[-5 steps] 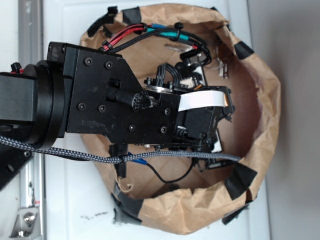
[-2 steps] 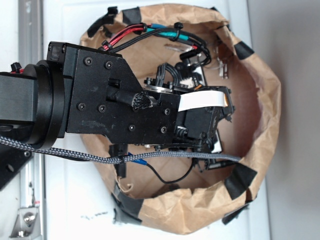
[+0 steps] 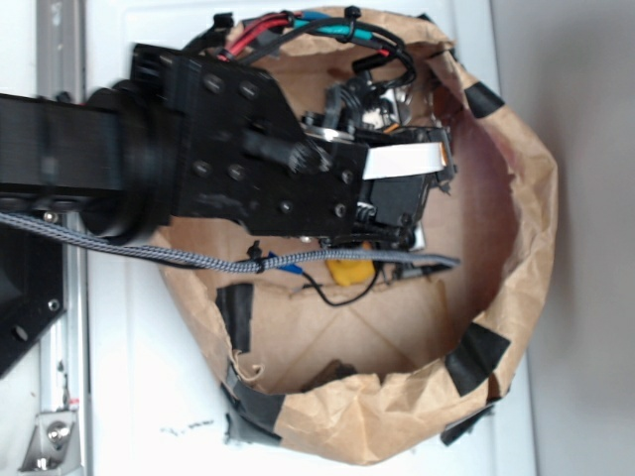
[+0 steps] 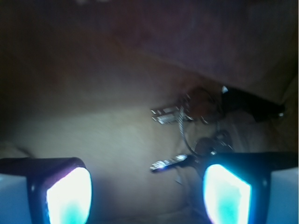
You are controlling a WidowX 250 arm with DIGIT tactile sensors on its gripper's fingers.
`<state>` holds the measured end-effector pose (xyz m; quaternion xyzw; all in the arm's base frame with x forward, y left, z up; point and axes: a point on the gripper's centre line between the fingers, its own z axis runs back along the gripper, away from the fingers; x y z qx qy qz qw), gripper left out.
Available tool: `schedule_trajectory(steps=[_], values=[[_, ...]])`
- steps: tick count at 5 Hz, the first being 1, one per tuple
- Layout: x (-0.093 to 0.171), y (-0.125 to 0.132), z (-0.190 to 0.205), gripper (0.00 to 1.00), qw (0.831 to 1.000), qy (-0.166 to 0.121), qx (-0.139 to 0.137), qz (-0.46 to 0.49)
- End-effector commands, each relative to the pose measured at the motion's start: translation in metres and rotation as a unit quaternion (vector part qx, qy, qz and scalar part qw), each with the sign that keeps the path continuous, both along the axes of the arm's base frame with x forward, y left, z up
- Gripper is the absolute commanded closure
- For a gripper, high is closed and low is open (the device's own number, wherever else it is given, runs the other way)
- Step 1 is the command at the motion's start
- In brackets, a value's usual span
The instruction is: Grab the silver keys.
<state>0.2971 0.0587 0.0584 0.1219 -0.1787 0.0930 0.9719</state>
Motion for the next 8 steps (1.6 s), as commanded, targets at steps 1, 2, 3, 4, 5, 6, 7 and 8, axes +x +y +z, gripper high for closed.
schedule_trajectory(steps=[1,2,3,4,5,6,7,8], values=[[-0.007,0.009,0.018,0.0,0.999,-0.019,0.024,-0.025],[-0.009,0.01,0.015,0.0,0.998,-0.035,0.025,-0.038],[-0.007,0.01,0.011,0.0,0.998,-0.049,0.029,-0.04],[0.0,0.01,0.006,0.0,0.997,-0.065,0.032,-0.036],[0.013,0.009,0.0,0.0,0.996,-0.081,0.04,-0.025],[0.017,0.012,-0.005,0.0,0.995,-0.086,0.05,-0.026],[0.02,0.016,-0.009,0.0,0.994,-0.096,0.054,-0.023],[0.026,0.02,-0.011,0.0,0.993,-0.099,0.064,-0.012]])
